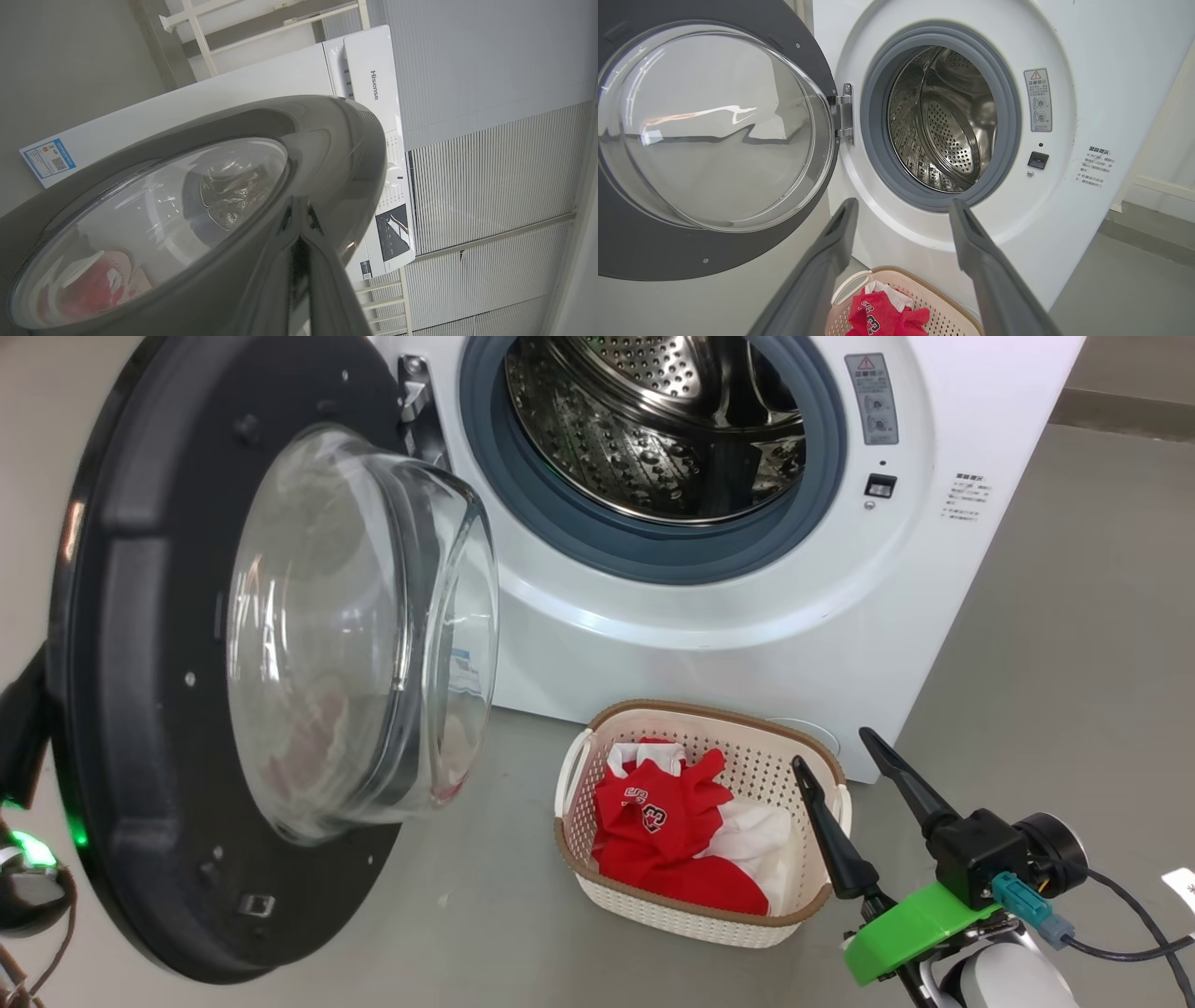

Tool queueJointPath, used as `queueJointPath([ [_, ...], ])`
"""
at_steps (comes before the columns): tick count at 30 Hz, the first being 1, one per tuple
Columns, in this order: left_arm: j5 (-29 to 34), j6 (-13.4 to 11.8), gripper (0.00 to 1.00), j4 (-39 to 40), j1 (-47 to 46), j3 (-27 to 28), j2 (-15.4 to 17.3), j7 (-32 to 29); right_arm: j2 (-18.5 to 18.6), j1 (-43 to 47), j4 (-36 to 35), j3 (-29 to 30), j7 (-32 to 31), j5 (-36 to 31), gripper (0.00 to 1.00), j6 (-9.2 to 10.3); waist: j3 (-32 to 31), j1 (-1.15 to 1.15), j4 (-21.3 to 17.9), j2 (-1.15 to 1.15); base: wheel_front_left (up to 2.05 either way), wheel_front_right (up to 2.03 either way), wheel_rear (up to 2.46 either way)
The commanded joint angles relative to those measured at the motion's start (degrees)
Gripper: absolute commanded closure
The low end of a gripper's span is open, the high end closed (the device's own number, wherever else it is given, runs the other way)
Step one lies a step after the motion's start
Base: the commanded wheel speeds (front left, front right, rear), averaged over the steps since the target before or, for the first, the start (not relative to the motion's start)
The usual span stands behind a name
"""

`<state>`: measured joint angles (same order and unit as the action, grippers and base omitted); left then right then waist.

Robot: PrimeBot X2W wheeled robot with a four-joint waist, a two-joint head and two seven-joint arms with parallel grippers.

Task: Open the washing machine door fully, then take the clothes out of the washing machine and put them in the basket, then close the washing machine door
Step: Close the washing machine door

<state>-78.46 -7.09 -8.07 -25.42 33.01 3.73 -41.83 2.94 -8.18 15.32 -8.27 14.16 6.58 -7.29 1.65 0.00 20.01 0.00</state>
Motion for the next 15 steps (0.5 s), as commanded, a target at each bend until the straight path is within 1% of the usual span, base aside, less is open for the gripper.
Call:
queueJointPath([
  [1,-1.22,-0.29,1.00,2.88,0.52,0.45,1.00,-1.22,-0.06,-1.33,-1.07,-0.95,0.63,0.21,0.00,-0.20,0.09,0.00,-0.26,0.00,0.00,0.00,0.00],
  [7,-2.93,-1.11,1.00,6.22,1.94,-1.11,-0.15,-1.42,-0.06,-1.80,-0.78,-0.70,0.73,0.17,0.00,-0.20,0.28,0.00,-0.71,0.00,0.00,0.00,0.00],
  [15,-5.59,-1.69,1.00,9.38,4.42,-4.94,-0.77,0.01,-0.06,-2.08,-0.63,-0.44,0.81,0.20,0.00,-0.20,0.77,0.00,-1.76,0.00,0.00,0.00,0.00],
])
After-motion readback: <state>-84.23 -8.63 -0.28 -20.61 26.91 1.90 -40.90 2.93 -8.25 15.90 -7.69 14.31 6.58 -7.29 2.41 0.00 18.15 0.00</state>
